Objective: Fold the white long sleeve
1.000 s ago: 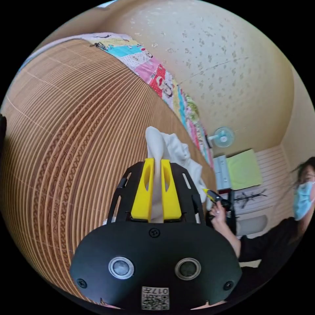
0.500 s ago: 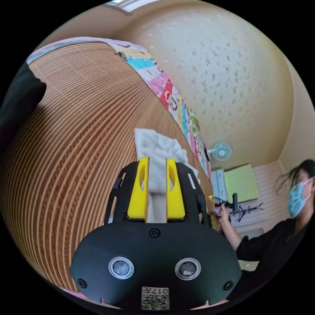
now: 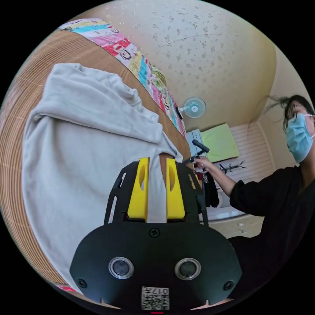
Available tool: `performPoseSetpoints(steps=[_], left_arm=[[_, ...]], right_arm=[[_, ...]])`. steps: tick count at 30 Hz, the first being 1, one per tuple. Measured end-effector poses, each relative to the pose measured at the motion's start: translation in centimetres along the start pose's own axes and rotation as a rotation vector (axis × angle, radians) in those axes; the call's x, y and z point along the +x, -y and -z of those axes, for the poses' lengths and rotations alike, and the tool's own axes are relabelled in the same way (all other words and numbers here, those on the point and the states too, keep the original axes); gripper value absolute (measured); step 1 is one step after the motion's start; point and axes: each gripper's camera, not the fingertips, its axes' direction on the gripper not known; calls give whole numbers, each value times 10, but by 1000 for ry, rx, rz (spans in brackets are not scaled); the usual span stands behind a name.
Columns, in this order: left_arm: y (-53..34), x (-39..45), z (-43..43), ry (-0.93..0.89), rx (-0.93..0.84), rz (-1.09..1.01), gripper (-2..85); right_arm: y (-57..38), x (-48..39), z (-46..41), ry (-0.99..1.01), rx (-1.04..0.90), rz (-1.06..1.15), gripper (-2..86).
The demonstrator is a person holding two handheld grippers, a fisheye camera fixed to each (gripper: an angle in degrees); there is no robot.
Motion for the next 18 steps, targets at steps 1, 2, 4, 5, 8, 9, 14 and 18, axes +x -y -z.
performPoseSetpoints(steps=[1, 2, 4, 5, 8, 9, 14, 18], left_arm=[[0, 11, -9, -38, -28, -29, 90], [1, 17, -13, -60, -43, -45, 95], [7, 45, -31, -120, -80, -106, 123], [9, 52, -35, -124, -84, -123, 134], [23, 89, -52, -106, -109, -247, 173], [28, 103, -57, -59, -116, -310, 183], [42, 144, -71, -20, -203, -542, 197], [71, 144, -70, -114, -155, -447, 80]], right_arm=[[-9, -10, 22, 143, 29, 90, 20], [-19, -25, 43, 273, 65, 203, 18], [-31, -47, 67, 393, 98, 313, 15], [-35, -62, 78, 437, 104, 378, 14], [-39, -95, 94, 508, 115, 521, 11], [-39, -100, 95, 524, 112, 542, 11], [-30, -110, 108, 727, 143, 620, 10], [-41, -86, 120, 839, 275, 614, 10]])
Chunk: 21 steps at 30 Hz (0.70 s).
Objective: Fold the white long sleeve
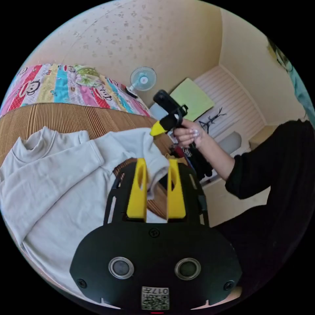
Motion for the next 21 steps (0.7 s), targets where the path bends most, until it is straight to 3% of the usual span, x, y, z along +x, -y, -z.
performPoseSetpoints(steps=[3, 5, 7, 9, 11, 16, 19, 21], left_arm=[[51, 1, 11, -95, 85, 1, 64], [91, -3, 14, -205, 91, 5, 64], [134, -10, 33, -390, 97, -23, 64], [149, -17, 68, -416, 124, -45, 64], [148, -36, 111, -367, 105, -13, 64], [65, -143, 223, 51, -54, 310, 67], [-6, -220, 243, 264, -120, 559, 68], [-33, -247, 245, 270, -103, 609, 57]], right_arm=[[-39, -6, 47, 78, 315, 46, 8], [-84, 4, 72, 1, 590, 10, 6], [-109, 21, 71, -128, 702, -148, 6], [-126, 37, 59, -165, 761, -228, 5], [-130, 63, 35, -88, 760, -287, 5], [-105, 111, -16, 81, 657, -301, 6], [-83, 128, -41, 49, 536, -328, 6], [-75, 131, -48, -3, 500, -349, 6]])
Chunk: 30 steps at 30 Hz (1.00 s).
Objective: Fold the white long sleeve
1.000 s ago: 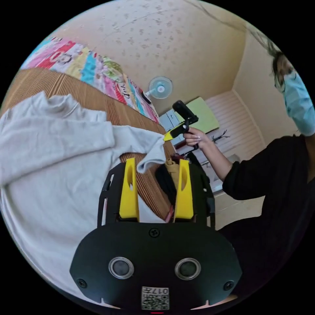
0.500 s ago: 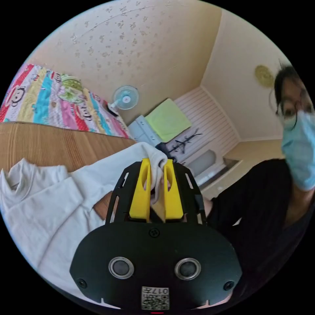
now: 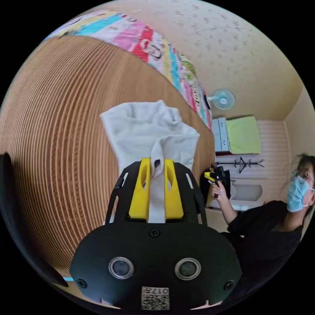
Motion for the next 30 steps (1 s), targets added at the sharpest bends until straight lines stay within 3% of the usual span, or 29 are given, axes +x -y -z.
performPoseSetpoints(steps=[4, 9, 11, 16, 22, 27, 30], left_arm=[[16, -5, 3, -63, 86, -32, 56], [5, -4, 36, 194, 248, 51, 77], [-21, -2, 44, 190, 251, 21, 85], [-150, 2, 23, 18, -21, -17, 112], [-274, 6, 17, 9, -313, 62, 135], [-275, -3, 3, -57, -365, 101, 146], [-252, -14, -7, -125, -405, 106, 101]], right_arm=[[3, 0, -3, -48, 16, -1, 8], [-5, -1, 2, -166, 42, 21, 16], [-14, -3, 2, -283, -31, 45, 30], [-49, 16, -4, -565, -243, 5, 85], [-95, 43, 0, -597, -407, 38, 97], [-102, 52, 12, -659, -447, 26, 111], [-103, 59, 22, -632, -432, 7, 118]])
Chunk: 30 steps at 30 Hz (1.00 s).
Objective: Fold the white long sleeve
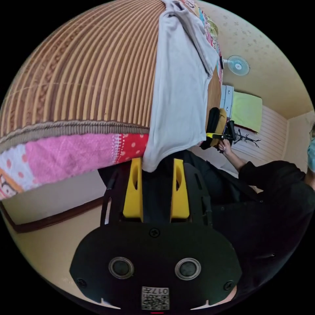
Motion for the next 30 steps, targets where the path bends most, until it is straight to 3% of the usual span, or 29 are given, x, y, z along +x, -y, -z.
performPoseSetpoints(steps=[2, 7, 10, 15, 18, 20, 22, 24, 30], left_arm=[[8, 7, 6, 35, -60, -55, 48], [1, 31, 47, -41, -101, -138, 38], [-7, 39, 67, -42, -89, -134, 37], [-31, 38, 97, -105, -87, -90, 34], [-70, 41, 117, -158, -89, -58, 32], [-95, 43, 128, -318, -70, -35, 32], [-120, 52, 157, -570, 125, -71, 33], [-123, 59, 182, -671, 301, -121, 34], [-30, 48, 223, -771, 640, -179, 36]], right_arm=[[-6, 9, 3, 48, 21, 5, 123], [-10, 28, -5, 207, 28, 10, 136], [-6, 38, -18, 350, 43, -4, 98], [-23, 36, -27, 354, 47, -31, 40], [-75, 30, -20, 514, 107, -28, 34], [-120, 29, -15, 775, 208, -53, 31], [-141, 25, -7, 950, 367, -61, 30], [-143, 22, 0, 1063, 515, -62, 29], [-27, 8, 13, 1224, 780, 49, 29]])
